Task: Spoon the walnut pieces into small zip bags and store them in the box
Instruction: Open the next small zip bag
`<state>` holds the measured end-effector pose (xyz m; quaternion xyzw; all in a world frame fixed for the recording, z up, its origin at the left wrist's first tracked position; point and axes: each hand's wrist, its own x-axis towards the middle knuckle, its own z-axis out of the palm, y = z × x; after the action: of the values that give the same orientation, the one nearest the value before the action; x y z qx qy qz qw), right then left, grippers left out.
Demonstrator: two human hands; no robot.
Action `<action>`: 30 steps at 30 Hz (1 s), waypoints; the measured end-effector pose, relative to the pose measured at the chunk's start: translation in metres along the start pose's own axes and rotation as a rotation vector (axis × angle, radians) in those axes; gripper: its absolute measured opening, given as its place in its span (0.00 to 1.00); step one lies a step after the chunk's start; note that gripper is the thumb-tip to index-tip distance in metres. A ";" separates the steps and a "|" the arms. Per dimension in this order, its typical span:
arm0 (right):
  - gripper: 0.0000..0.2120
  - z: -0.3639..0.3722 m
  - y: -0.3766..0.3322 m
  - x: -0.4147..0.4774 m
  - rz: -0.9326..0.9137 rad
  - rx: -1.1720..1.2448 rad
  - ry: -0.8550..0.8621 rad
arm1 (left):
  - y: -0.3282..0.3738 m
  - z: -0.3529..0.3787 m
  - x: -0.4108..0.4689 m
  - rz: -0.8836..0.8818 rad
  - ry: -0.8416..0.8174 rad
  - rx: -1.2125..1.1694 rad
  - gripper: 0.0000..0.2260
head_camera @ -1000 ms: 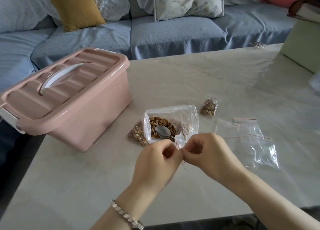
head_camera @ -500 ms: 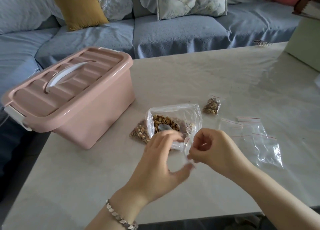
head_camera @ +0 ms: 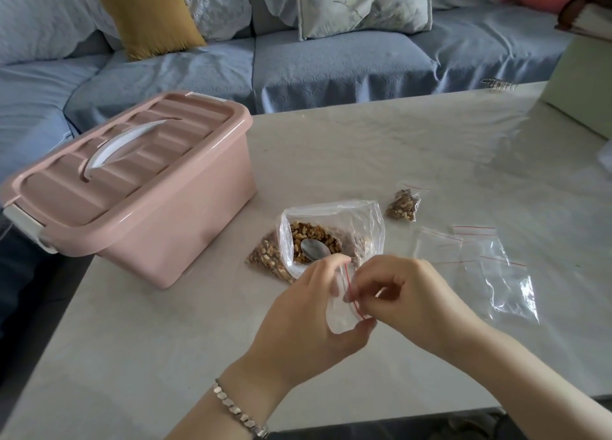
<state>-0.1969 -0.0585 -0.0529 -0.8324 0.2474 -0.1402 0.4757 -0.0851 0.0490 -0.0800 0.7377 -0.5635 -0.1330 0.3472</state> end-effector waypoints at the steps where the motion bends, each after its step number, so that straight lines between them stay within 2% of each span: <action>1: 0.17 0.001 0.001 0.000 -0.012 0.005 -0.001 | -0.001 -0.001 0.000 0.002 0.009 0.010 0.25; 6: 0.13 0.003 0.000 0.002 0.036 0.125 -0.070 | -0.004 -0.003 0.002 0.023 -0.012 0.042 0.20; 9: 0.15 0.004 -0.002 0.002 0.101 0.266 -0.081 | -0.012 0.001 0.004 0.077 -0.014 0.161 0.24; 14: 0.15 0.009 0.001 0.007 0.147 0.321 -0.052 | -0.015 0.009 0.006 0.115 0.167 0.322 0.23; 18: 0.09 0.010 0.000 0.010 0.109 0.177 -0.057 | -0.016 0.012 0.010 0.101 0.171 0.372 0.22; 21: 0.11 0.009 0.003 0.011 0.103 -0.046 -0.054 | -0.019 0.012 0.012 0.108 0.178 0.376 0.16; 24: 0.02 0.009 -0.001 0.011 0.097 -0.196 -0.096 | -0.022 0.015 0.011 0.115 0.170 0.322 0.14; 26: 0.06 0.013 -0.001 0.011 0.067 -0.258 -0.126 | -0.023 0.018 0.007 0.109 0.138 0.252 0.14; 30: 0.05 0.019 0.006 0.012 0.060 -0.249 -0.177 | -0.022 0.023 -0.004 0.058 0.068 0.167 0.12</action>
<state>-0.1801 -0.0538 -0.0674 -0.8863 0.2449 -0.0201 0.3926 -0.0836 0.0470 -0.1122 0.7516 -0.5815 -0.0502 0.3071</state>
